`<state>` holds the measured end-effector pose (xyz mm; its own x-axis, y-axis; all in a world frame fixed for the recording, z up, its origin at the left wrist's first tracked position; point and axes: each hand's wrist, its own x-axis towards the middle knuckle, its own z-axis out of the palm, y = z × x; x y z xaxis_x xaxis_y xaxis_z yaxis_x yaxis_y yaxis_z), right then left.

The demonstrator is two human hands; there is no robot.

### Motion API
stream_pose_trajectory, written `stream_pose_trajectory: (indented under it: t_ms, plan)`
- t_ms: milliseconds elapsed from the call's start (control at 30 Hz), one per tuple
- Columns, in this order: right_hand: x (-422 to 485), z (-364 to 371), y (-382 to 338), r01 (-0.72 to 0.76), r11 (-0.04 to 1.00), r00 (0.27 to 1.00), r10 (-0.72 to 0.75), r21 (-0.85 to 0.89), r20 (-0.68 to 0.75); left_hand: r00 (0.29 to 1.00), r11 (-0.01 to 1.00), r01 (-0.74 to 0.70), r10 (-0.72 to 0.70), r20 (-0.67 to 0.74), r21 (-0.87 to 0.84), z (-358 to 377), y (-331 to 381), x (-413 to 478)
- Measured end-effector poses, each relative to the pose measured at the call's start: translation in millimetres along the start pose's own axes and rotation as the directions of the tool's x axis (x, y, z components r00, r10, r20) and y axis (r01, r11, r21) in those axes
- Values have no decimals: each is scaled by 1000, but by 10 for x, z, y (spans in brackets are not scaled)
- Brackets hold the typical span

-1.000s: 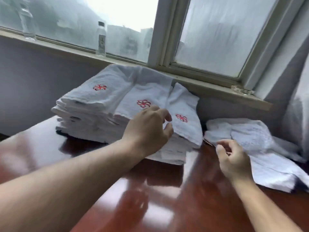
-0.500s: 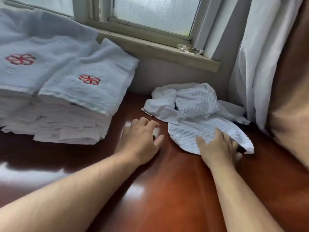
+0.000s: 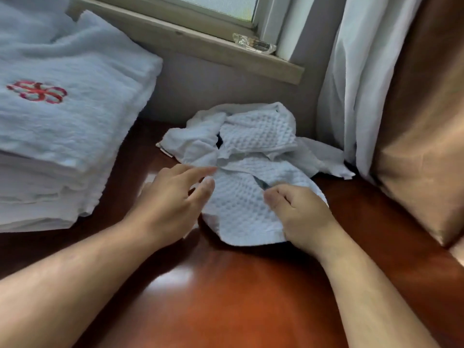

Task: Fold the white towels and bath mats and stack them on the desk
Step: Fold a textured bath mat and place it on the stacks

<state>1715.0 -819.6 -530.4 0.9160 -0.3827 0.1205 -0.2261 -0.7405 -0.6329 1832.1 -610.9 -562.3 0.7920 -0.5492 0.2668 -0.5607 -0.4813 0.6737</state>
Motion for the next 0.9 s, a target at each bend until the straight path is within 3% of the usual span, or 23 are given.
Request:
stream_pose_trajectory:
  t_ms: [100,167,200,233,267,300,333,400,433,567,667,733,800,900]
  plan:
    - [-103,-90,-20,21,928,987,-79,372,140,1000,999,-15,16,25,-28,-11,12,4]
    - [-117,-29,-50,21,867,998,-52,497,47,1000,999,-19,20,20,-32,-17,21,7]
    - [-99,3,-45,98,904,992,-56,417,-112,999,1000,-19,19,30,-14,-16,26,5]
    - [-75,28,-44,164,961,949,-93,221,-300,999,1000,-16,16,46,8,-11,21,12]
    - [-42,34,-8,152,988,884,-132,8,-449,998,1000,-10,9,60,24,-7,13,16]
    - [-6,11,10,79,993,850,-114,-89,-514,998,999,-2,0,64,32,-6,8,22]
    - [28,-19,13,-32,998,877,3,-52,-481,998,999,7,-9,63,31,-5,-4,26]
    - [56,-37,60,-247,961,919,274,127,-285,998,1000,12,-13,69,19,-3,-6,22]
    - [64,-25,77,-267,947,933,300,177,-199,997,1000,5,-6,71,17,-1,-2,14]
    - [62,73,-51,-97,895,982,158,436,-106,996,999,-22,25,88,-29,-28,17,21]
    - [47,115,-177,-24,651,1000,17,759,18,994,964,13,17,109,-264,-52,27,52]
    - [-10,142,-259,-48,600,973,-151,799,172,988,895,78,-10,155,-439,-67,34,82]
    - [-43,207,-268,-7,669,976,-156,744,150,993,883,36,21,116,-467,-90,62,67]
    - [-2,256,-175,6,776,991,79,631,-106,999,858,-16,-3,-36,-514,-122,90,49]
